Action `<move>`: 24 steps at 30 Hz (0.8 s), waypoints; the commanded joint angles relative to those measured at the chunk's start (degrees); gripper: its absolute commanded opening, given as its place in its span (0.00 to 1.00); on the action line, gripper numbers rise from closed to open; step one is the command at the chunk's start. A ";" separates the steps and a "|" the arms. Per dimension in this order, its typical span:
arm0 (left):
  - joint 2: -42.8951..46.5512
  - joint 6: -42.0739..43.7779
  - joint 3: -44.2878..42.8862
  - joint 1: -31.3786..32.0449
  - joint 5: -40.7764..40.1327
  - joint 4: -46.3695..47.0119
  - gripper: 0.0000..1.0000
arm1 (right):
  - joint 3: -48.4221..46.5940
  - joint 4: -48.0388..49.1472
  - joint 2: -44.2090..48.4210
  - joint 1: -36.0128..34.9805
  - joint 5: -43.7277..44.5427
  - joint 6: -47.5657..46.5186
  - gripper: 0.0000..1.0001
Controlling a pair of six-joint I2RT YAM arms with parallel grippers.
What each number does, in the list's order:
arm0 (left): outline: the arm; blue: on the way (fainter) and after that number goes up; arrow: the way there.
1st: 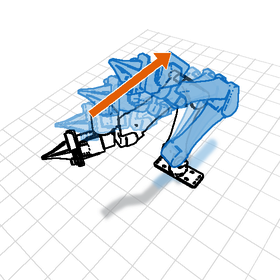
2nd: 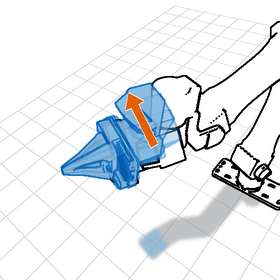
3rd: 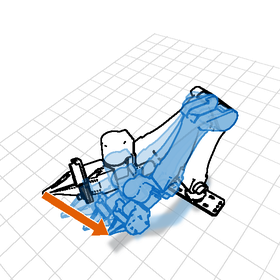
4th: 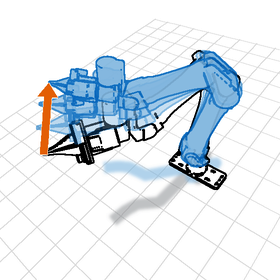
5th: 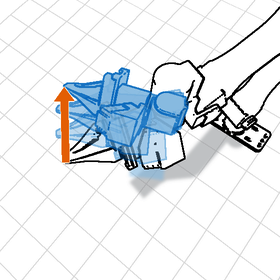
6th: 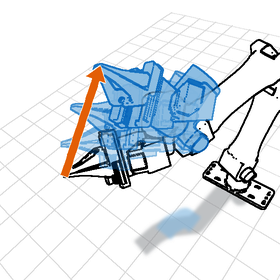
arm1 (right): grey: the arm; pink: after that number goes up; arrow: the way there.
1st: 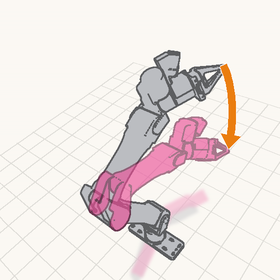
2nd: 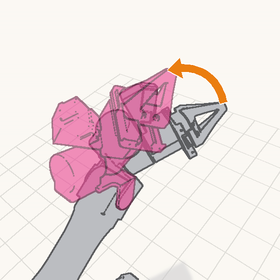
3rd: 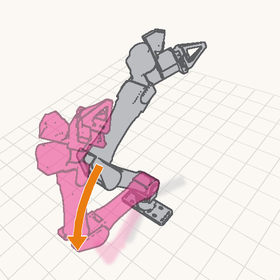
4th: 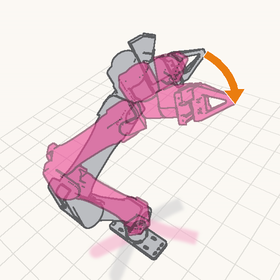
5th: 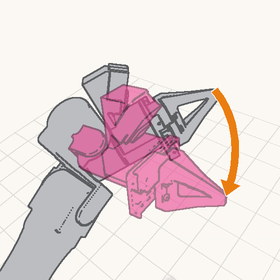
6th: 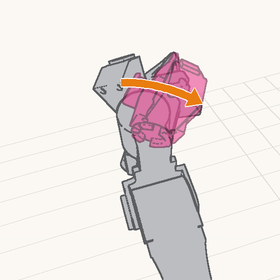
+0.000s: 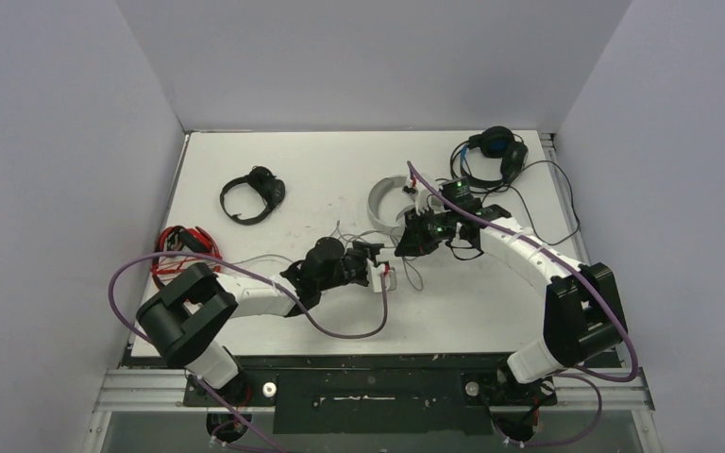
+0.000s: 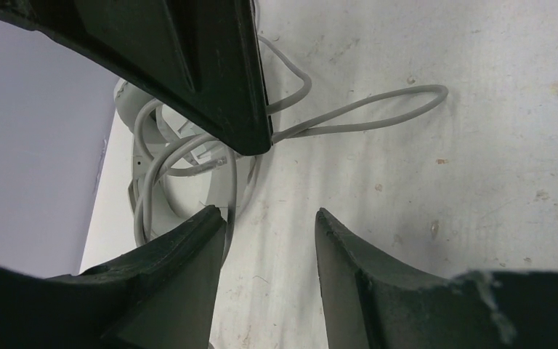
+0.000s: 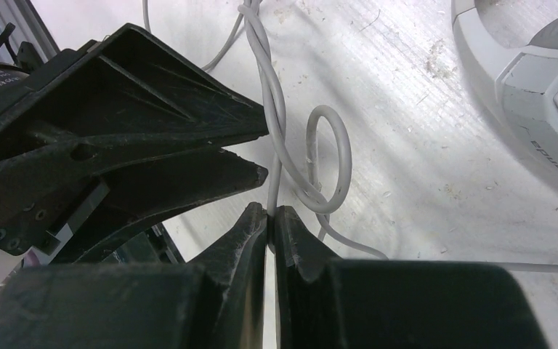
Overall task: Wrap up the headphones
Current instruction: Untie the headphones cable at the center of the board.
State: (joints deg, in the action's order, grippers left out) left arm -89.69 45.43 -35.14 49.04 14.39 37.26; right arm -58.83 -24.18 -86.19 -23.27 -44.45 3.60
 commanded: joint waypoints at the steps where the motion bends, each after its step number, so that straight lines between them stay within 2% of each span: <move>1: -1.13 0.81 -2.70 -0.58 0.20 4.59 0.47 | -2.31 2.06 -0.03 0.32 -2.55 -0.12 0.00; 7: 0.03 1.22 -1.52 -0.59 -1.17 5.60 0.47 | -2.44 2.06 -0.72 0.37 -2.94 -0.26 0.00; 15: -6.32 2.63 -5.92 -1.02 -1.30 5.72 0.42 | -2.84 1.82 -0.95 0.39 -3.48 -0.13 0.00; 18: -7.27 2.96 -6.83 -1.02 -3.48 7.05 0.27 | -2.87 1.47 -0.67 0.35 -2.92 -0.11 0.00; 21: -6.49 3.40 -7.44 -0.99 -5.77 5.39 0.00 | -2.94 0.64 -0.41 0.49 -1.67 -0.15 0.00; 24: -2.95 2.03 -4.41 -0.66 -9.70 5.06 0.00 | -2.77 -0.34 0.07 1.08 2.14 0.35 0.00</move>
State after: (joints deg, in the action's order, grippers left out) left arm -96.86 48.56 -39.97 48.29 9.50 40.49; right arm -59.18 -24.27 -87.77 -23.09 -45.10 3.73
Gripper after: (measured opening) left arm 0.024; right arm 0.059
